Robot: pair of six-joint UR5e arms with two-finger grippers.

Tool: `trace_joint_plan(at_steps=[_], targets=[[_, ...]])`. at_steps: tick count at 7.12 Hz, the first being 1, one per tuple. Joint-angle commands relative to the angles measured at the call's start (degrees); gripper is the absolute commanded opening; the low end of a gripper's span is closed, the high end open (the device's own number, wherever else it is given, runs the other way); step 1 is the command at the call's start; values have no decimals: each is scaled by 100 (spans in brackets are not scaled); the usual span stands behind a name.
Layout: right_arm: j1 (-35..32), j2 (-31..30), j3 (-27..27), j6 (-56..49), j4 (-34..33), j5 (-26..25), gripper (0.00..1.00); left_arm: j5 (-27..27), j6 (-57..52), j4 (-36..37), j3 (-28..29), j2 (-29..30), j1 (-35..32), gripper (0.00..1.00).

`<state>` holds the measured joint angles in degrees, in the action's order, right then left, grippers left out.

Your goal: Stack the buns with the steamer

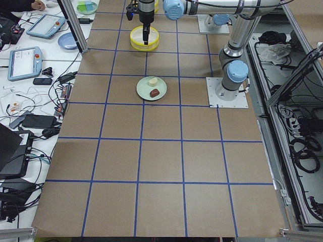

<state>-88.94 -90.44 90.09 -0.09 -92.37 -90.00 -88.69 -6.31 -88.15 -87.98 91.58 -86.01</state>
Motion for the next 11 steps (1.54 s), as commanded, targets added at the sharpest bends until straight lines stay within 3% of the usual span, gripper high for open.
trace_joint_plan(at_steps=[1, 5, 7, 9, 11], targets=[[0, 0, 0, 0, 9, 0, 100, -17, -2, -44, 0, -34, 14, 100], [0, 0, 0, 0, 9, 0, 100, 9, -10, -194, -44, 105, 329, 100], [113, 44, 0, -123, -61, 26, 100, 71, 50, 85, -376, 272, 575, 100], [752, 114, -9, -1109, -70, 44, 100, 80, 600, 744, -851, 509, 585, 100], [1342, 123, -9, -1485, -71, 27, 100, 80, 1296, 685, -975, 825, 585, 100]])
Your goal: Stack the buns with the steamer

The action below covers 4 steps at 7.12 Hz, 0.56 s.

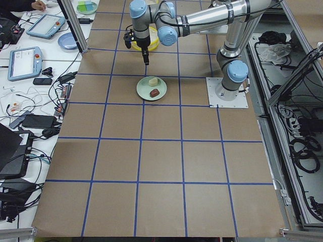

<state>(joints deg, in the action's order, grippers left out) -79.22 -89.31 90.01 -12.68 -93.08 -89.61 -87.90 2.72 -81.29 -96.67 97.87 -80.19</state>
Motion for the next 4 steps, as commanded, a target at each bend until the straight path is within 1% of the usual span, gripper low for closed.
trace_joint_plan(at_steps=[1, 2, 3, 4], targets=[[842, 97, 7, -261, 61, -12, 100, 1, 535, -10, -307, 345, 3, 100], [1343, 455, 8, -740, 106, -12, 100, 1, 545, 33, -448, 486, 3, 100], [1783, 632, 8, -1154, 97, -21, 100, 1, 571, 42, -450, 687, 3, 100], [2223, 678, 8, -1236, 88, -12, 100, 1, 728, 16, -467, 907, 3, 100]])
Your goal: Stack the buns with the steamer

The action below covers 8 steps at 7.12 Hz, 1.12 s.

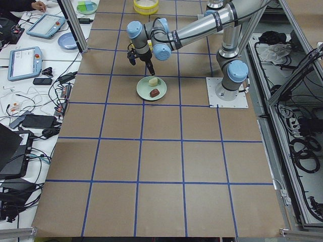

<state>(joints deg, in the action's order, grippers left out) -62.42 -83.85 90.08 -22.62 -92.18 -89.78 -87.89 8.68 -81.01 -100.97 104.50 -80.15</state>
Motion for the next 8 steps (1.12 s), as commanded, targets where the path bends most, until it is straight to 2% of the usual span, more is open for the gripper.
trace_joint_plan(at_steps=[1, 2, 3, 4, 6, 7, 8], targets=[[686, 402, 0, -365, -98, -4, 100, 0, 204, 6, -37, 438, 0, 100], [704, 657, 0, -549, -403, -22, 100, 17, 204, 41, -28, 596, 0, 100], [705, 920, 0, -603, -894, -361, 100, 96, 213, 189, -19, 737, 0, 100], [739, 1123, 0, -621, -1012, -547, 100, 105, 204, 303, -28, 886, 0, 100], [863, 1396, 0, -953, -1398, -541, 100, 62, 160, 296, -45, 1063, 0, 100], [889, 1589, 0, -1198, -1939, -541, 100, 61, 195, 296, -45, 1107, 0, 100], [941, 1800, 0, -1244, -2118, -480, 100, 61, 169, 305, -45, 1125, 0, 76]])
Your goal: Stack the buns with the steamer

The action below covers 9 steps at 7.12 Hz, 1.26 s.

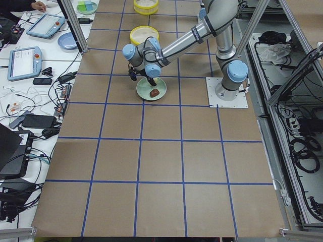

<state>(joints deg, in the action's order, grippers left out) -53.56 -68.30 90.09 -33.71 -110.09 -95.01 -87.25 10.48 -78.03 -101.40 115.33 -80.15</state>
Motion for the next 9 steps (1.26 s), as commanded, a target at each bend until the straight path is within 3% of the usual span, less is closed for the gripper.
trace_joint_plan(at_steps=[1, 2, 3, 6, 8, 9], targets=[[56, 421, 0, -145, -677, 53, 100, -46, -54, -10, 6, 42, 0, 48], [100, 579, 0, -153, -855, 53, 100, -56, -72, -10, 15, 42, 0, 18], [152, 676, 0, -153, -969, 53, 97, -56, -46, -28, 33, 42, 0, 0], [153, 870, 9, -250, -1165, 254, 89, 58, 285, -53, 417, -404, -104, 0], [153, 897, 61, -687, -1252, 475, 82, 1258, 946, 60, 935, -669, -533, 0], [153, 923, 62, -698, -1261, 466, 82, 1332, 947, 286, 1060, -661, -945, 0]])
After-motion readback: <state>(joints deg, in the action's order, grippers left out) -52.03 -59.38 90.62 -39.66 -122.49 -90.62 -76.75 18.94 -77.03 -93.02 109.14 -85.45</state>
